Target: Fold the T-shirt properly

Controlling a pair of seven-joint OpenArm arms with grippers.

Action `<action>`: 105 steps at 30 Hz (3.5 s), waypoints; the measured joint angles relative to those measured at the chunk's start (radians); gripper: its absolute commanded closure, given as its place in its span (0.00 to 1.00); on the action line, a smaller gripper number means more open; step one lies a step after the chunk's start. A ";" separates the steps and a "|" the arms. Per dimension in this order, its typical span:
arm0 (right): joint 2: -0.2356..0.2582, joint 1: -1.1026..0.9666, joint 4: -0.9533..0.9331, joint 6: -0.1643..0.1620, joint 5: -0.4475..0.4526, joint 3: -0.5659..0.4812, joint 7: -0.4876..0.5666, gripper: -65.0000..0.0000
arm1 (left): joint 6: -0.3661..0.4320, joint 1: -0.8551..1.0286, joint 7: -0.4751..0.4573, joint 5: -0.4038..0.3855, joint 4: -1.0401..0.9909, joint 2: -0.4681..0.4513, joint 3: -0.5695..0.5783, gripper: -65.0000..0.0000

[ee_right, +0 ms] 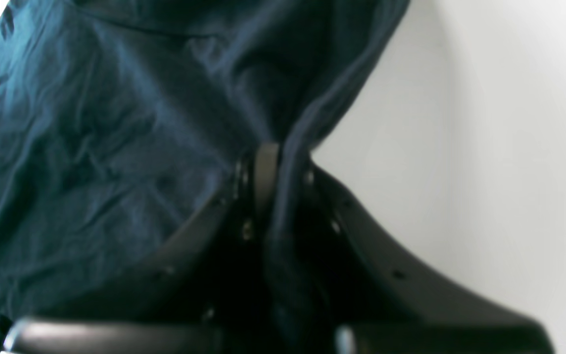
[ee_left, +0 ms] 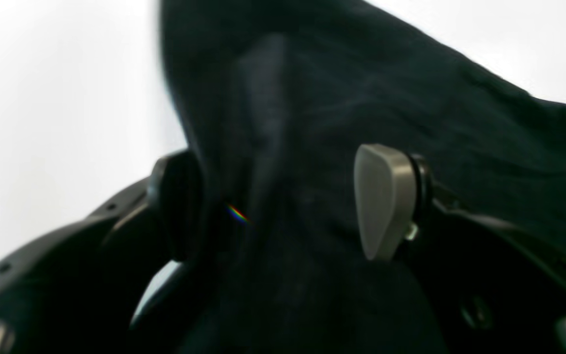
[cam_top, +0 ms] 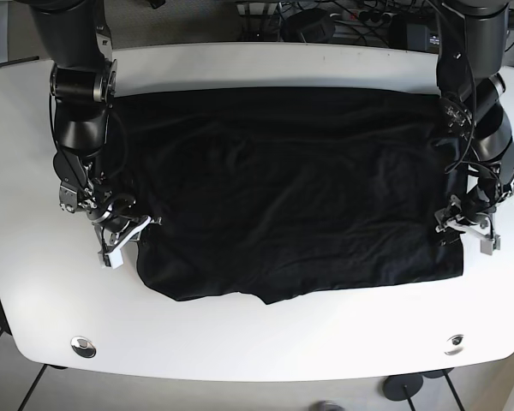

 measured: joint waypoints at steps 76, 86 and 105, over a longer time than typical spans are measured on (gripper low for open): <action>0.067 -0.682 0.971 0.123 0.021 0.475 -0.616 0.97 | -0.064 0.809 0.484 -0.093 1.411 0.154 -0.037 0.99; 0.044 -0.781 1.032 0.118 0.086 0.542 -0.652 0.54 | -0.058 0.851 0.486 -0.089 1.451 0.153 -0.106 0.40; 0.133 -0.921 1.033 0.111 0.480 0.562 -0.675 0.11 | -0.048 0.974 0.647 -0.831 1.305 -0.056 -0.222 0.38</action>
